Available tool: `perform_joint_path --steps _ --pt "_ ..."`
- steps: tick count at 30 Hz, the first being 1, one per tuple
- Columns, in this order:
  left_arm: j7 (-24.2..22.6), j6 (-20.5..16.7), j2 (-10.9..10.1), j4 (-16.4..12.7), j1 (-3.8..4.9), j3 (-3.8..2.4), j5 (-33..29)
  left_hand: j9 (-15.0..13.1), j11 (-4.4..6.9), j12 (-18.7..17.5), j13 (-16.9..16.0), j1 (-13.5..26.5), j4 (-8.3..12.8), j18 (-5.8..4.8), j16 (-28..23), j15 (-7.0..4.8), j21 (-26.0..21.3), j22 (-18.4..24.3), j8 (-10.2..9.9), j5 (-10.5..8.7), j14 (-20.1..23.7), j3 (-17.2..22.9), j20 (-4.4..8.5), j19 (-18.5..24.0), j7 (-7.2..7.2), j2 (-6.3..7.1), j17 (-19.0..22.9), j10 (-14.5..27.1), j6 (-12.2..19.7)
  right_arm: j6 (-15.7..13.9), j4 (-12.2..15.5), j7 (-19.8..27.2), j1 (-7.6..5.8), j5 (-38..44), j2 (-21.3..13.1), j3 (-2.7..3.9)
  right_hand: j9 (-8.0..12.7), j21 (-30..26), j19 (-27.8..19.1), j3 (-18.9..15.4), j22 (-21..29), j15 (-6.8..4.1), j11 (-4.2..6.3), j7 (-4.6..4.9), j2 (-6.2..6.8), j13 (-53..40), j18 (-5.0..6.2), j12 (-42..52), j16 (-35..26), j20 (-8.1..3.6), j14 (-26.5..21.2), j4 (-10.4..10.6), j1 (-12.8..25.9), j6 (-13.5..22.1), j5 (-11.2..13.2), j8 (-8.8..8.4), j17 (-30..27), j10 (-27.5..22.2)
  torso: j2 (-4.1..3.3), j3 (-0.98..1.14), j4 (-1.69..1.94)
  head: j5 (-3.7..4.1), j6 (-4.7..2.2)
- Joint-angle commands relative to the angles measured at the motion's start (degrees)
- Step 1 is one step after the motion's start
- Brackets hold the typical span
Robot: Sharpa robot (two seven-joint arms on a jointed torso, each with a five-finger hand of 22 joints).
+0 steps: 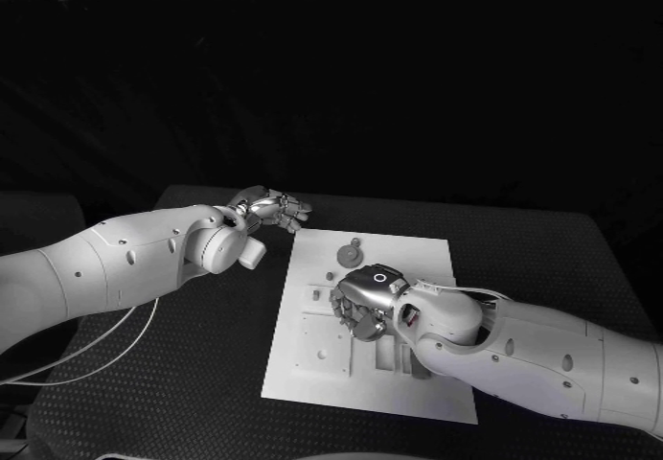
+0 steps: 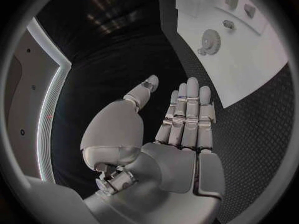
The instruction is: Assemble the parts on the task board
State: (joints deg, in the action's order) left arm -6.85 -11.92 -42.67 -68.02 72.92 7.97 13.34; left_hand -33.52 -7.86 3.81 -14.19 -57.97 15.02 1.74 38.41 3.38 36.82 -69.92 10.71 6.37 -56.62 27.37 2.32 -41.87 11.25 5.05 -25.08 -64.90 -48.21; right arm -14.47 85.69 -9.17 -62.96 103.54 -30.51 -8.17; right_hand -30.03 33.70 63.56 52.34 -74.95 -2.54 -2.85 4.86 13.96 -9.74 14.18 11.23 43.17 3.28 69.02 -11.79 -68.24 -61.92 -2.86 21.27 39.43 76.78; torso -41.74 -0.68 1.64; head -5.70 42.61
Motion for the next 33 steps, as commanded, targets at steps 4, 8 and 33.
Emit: perform_joint_path --steps 4,8,33 --pt "-0.74 0.1 0.08 -0.1 0.17 -0.05 0.05 0.09 -0.06 0.25 0.06 0.23 -0.07 1.01 -0.24 -0.06 -0.27 -0.09 0.25 -0.26 -0.47 -0.21 0.05 -0.35 -0.18 -0.01 -0.1 0.07 0.39 -0.14 -0.01 0.19 0.34 0.85 0.34 -0.27 -0.08 0.2 0.09 0.2 -0.72 -0.11 0.03 0.12 -0.22 -0.13 0.82 -0.3 -0.37 -0.3 0.48 -0.29 0.45 -0.48 -0.09 0.17 0.1 0.23 0.06 0.01 -0.08 -0.61 0.51" --pt "-0.72 0.13 0.01 -0.16 0.17 -0.05 0.05 0.09 -0.05 0.26 0.06 0.23 -0.07 1.01 -0.26 -0.06 -0.28 -0.1 0.26 -0.26 -0.47 -0.21 0.05 -0.35 -0.18 -0.01 -0.12 0.06 0.39 0.38 -0.21 -0.07 0.61 1.04 0.48 -0.46 -0.1 0.2 0.1 0.22 -0.71 -0.11 0.03 0.12 -0.23 -0.15 0.82 -0.33 -0.39 -0.31 0.5 -0.28 0.48 -0.47 -0.09 0.16 0.13 0.23 0.04 0.01 -0.12 -0.66 0.52" --pt "-0.69 0.36 0.02 -0.23 0.2 -0.05 0.05 0.1 -0.03 0.28 0.08 0.22 -0.1 1.01 -0.41 -0.05 -0.36 -0.15 0.35 -0.28 -0.51 -0.22 0.04 -0.37 -0.2 -0.01 -0.31 0.01 0.39 0.68 -0.45 0.25 1.2 1.09 1.19 -1.2 -0.24 0.19 0.17 0.3 -0.69 -0.12 0.03 0.12 -0.26 -0.29 0.81 -0.48 -0.52 -0.35 0.56 -0.37 0.58 -0.46 -0.11 0.11 0.27 0.29 0.05 -0.02 -0.06 -0.91 0.95"
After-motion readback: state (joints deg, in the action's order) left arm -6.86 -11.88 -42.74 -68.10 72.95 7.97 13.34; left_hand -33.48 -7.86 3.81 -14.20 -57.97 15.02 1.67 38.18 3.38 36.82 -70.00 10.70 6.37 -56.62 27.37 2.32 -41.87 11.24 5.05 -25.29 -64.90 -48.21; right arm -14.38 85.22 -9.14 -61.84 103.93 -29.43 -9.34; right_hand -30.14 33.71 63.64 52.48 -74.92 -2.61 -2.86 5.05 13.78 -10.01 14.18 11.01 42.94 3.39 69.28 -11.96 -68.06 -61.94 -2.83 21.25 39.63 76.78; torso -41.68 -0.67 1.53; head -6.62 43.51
